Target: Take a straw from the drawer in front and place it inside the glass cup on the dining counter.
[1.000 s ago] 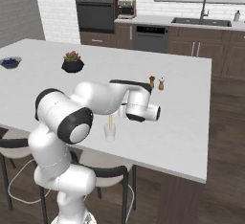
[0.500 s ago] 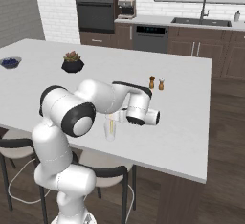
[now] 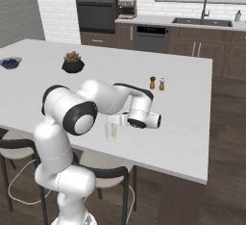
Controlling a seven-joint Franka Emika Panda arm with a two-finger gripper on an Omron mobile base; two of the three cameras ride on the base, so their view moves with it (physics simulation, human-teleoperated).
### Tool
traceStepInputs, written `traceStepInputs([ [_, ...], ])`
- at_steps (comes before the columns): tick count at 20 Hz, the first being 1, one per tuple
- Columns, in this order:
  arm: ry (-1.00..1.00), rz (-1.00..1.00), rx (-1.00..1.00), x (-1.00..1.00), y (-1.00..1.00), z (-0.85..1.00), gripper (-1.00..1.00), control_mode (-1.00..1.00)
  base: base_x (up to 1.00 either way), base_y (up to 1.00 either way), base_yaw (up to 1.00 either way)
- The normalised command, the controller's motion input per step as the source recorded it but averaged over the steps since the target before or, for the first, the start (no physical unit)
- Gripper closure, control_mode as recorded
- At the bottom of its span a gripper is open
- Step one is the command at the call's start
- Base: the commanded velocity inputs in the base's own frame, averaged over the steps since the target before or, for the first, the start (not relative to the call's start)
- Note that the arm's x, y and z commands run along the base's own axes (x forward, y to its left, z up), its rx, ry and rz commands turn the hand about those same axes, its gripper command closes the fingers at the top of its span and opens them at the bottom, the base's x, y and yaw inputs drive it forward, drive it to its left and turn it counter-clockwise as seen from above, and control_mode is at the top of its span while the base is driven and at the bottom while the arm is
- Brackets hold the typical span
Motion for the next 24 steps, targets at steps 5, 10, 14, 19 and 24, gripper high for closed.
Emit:
traceStepInputs([
  [5,0.00,0.00,0.00,-0.21,0.00,0.00,-1.00,-1.00,0.00,0.00,0.00],
  [10,-0.02,0.00,0.00,-0.28,0.00,0.17,-1.00,-1.00,0.00,0.00,0.00],
  [14,-0.11,0.00,0.00,-0.12,0.01,0.77,-1.00,-1.00,0.00,0.00,0.00],
  [19,-0.19,-0.01,0.00,0.00,0.19,1.00,-1.00,-1.00,0.00,0.00,0.00],
  [24,-0.23,0.00,-0.08,-0.14,0.43,0.89,-1.00,-1.00,0.00,0.00,0.00],
])
